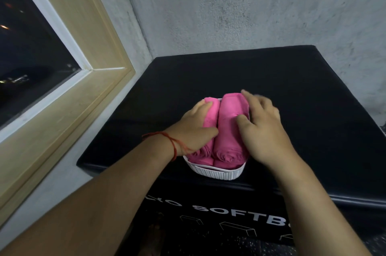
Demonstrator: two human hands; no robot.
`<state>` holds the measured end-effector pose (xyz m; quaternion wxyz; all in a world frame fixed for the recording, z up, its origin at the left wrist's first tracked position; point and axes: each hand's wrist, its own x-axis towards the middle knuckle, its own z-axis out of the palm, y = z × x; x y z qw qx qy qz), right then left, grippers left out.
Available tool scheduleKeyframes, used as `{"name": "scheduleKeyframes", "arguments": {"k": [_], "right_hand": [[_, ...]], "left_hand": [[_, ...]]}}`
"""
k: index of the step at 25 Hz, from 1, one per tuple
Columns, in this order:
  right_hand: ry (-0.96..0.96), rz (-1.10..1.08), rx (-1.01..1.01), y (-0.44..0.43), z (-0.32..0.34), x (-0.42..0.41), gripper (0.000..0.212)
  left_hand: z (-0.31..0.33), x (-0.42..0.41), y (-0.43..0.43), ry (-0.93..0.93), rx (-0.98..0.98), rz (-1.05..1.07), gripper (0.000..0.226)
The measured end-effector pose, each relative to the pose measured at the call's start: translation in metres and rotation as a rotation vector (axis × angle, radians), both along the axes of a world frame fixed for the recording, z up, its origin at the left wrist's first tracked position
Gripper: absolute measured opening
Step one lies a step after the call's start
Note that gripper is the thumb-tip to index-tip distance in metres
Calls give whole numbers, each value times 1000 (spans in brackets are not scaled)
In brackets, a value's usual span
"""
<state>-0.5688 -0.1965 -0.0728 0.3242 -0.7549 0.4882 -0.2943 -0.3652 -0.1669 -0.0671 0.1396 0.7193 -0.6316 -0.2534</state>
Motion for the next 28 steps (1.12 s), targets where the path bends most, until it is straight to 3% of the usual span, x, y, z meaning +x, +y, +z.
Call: {"name": "scheduleKeyframes", "arguments": {"k": [2, 5, 7, 12, 18, 24, 28], "right_hand": [[-5, 77, -16, -17, 9, 17, 79], [306, 113, -69, -25, 14, 49, 88], [363, 61, -97, -17, 3, 55, 92], [191, 14, 18, -13, -5, 50, 89], [341, -30, -81, -11, -14, 65, 62], [401, -18, -87, -10, -14, 74, 63], [505, 22, -43, -21, -9, 75, 66]], "left_hand": [[12, 2, -19, 4, 14, 50, 66], [9, -5, -30, -54, -229, 153, 33], [-6, -12, -16, -35, -327, 133, 41], [-14, -8, -23, -70, -168, 77, 58], [-25, 8, -35, 300, -160, 72, 53], [-43, 18, -42, 544, -223, 127, 53], [-39, 18, -40, 517, -136, 253, 68]]}}
